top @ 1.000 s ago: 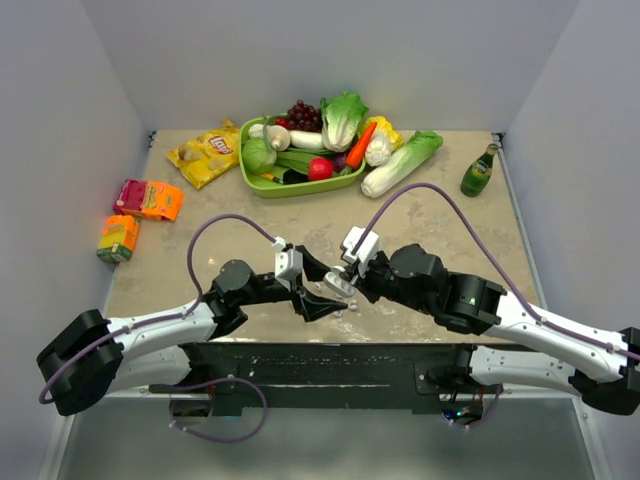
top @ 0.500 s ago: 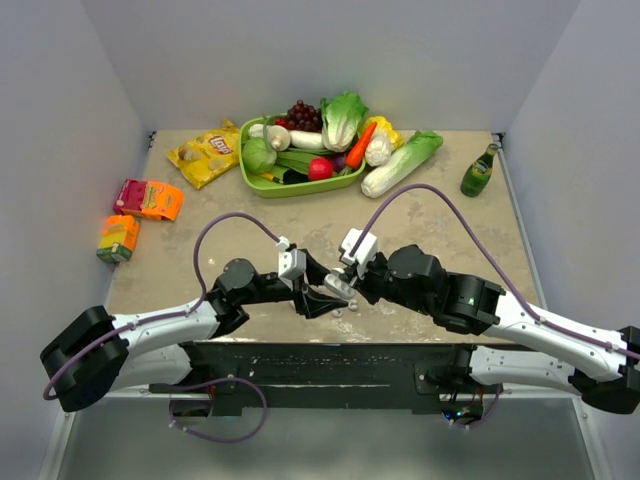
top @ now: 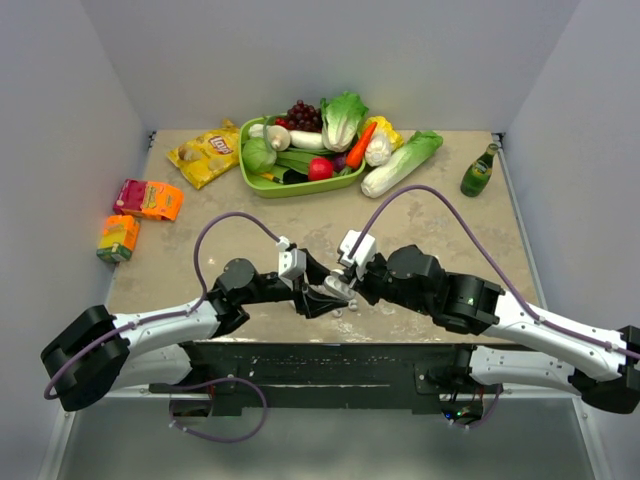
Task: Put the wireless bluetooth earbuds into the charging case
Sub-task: Open the charging case.
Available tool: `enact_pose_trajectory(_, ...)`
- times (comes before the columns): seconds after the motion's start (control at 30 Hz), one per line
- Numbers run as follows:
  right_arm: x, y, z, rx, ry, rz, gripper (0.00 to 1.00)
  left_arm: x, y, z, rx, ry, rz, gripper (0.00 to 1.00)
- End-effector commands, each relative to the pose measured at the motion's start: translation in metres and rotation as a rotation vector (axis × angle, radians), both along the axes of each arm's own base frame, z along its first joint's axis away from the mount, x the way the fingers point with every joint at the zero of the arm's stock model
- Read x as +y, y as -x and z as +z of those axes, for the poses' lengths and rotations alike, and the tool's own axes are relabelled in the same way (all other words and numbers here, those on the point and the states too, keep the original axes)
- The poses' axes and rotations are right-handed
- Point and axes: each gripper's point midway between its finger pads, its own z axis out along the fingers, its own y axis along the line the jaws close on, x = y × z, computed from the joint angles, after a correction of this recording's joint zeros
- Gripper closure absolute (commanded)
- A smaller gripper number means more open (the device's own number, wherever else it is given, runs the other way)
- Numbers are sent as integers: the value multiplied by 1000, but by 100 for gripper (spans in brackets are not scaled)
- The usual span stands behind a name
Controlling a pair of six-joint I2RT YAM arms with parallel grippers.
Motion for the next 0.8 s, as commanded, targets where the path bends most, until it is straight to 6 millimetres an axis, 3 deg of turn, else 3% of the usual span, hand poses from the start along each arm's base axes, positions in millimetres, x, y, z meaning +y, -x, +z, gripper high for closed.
enact_pose_trajectory(0.0,6,-1,24,-26,-69,-3,100,-2,-3,31,-60,81,8,41)
enact_pose_trajectory(0.13,6,-1,23,-25,-70,-3,100,-2,-2,29,-58,79,2,47)
enact_pose_trajectory(0.23,6,-1,22,-24,-67,-3,100,-3,-2,27,-56,74,-6,59)
enact_pose_trajectory(0.33,6,-1,21,-21,-65,-2,100,-3,-1,26,-56,76,-7,72)
enact_pose_trajectory(0.47,7,0,20,-16,-65,-1,100,-4,-2,25,-56,77,-6,100)
enact_pose_trajectory(0.6,8,-3,26,-3,-117,-35,100,-1,-2,23,-49,90,4,100)
enact_pose_trajectory(0.67,6,-4,35,-6,-158,-55,93,2,-1,21,-44,109,13,100)
enact_pose_trajectory(0.77,5,-6,47,3,-222,-94,72,6,0,18,-31,128,28,100)
